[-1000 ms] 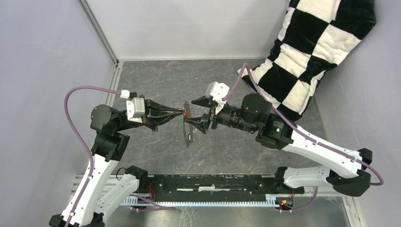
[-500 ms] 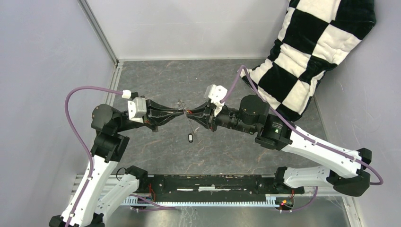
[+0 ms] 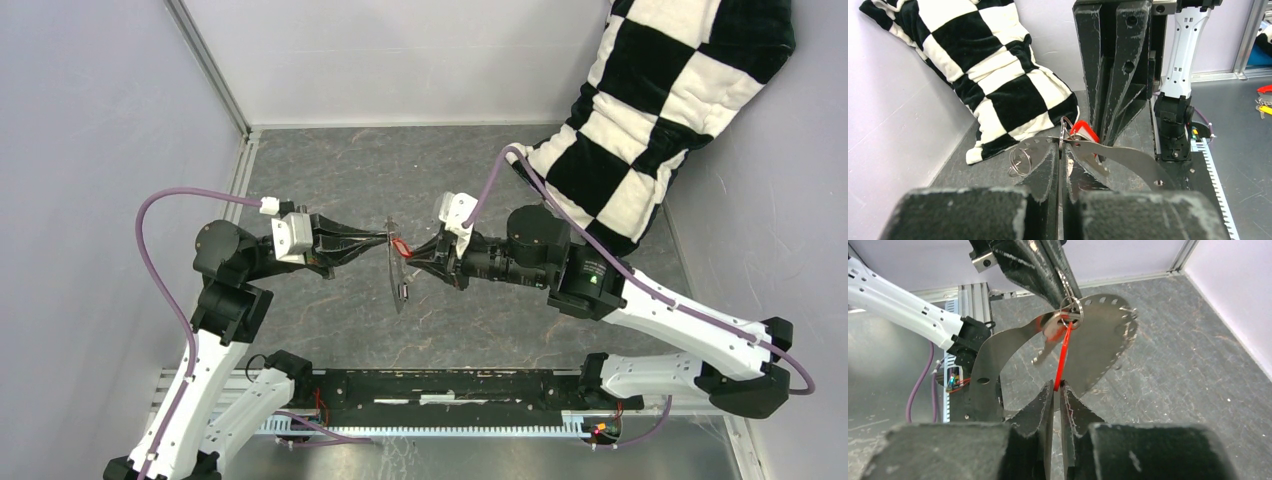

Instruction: Put the keys on the keyring

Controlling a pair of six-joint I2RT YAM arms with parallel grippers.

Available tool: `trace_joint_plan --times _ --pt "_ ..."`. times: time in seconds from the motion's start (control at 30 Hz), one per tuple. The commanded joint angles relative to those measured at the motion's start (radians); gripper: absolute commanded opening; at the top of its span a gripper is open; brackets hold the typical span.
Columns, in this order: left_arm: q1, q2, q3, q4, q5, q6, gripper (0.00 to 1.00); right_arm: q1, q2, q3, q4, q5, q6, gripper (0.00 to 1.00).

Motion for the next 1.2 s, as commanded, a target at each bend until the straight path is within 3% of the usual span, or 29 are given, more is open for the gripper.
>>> trace_joint_plan --times 0.0,0.03,0.07,0.1,0.13,0.2,0.7,0.87,1.0,1.17 --pt "-0.003 -0.006 0.006 0.017 0.005 0.053 0.02 0.001 0.011 0.032 -0.030 -0.027 -0.009 0.12" --pt "-0.002 -0.007 0.007 0.016 0.007 0.052 0.02 0.001 0.006 0.032 -0.026 -0.017 -0.008 0.15" --pt "-0.003 -0.007 0.007 0.014 0.009 0.053 0.02 0.001 0.001 0.032 -0.015 -0.007 -0.008 0.24" --pt "-0.003 -0.007 0.007 0.013 0.011 0.052 0.02 0.001 -0.007 0.032 -0.002 0.003 -0.005 0.40" --pt "-0.002 -0.007 0.007 0.013 0.012 0.051 0.02 0.001 -0.013 0.028 0.016 0.005 -0.002 0.47" --pt "-0.002 -0.007 0.007 0.011 0.011 0.051 0.02 0.001 -0.023 0.022 0.054 0.008 0.001 0.52" --pt "-0.002 -0.008 0.013 -0.001 0.011 0.056 0.02 0.001 0.037 0.056 0.156 -0.034 0.018 0.55" --pt "-0.004 -0.009 0.015 -0.015 0.015 0.068 0.02 0.001 0.050 0.046 0.179 0.022 0.024 0.47" --pt "-0.002 -0.015 0.015 -0.027 0.015 0.077 0.02 0.001 0.034 0.031 0.188 0.099 0.022 0.23" --pt "-0.001 -0.022 0.011 -0.035 0.015 0.100 0.02 0.001 0.011 0.037 0.153 0.090 0.014 0.12"
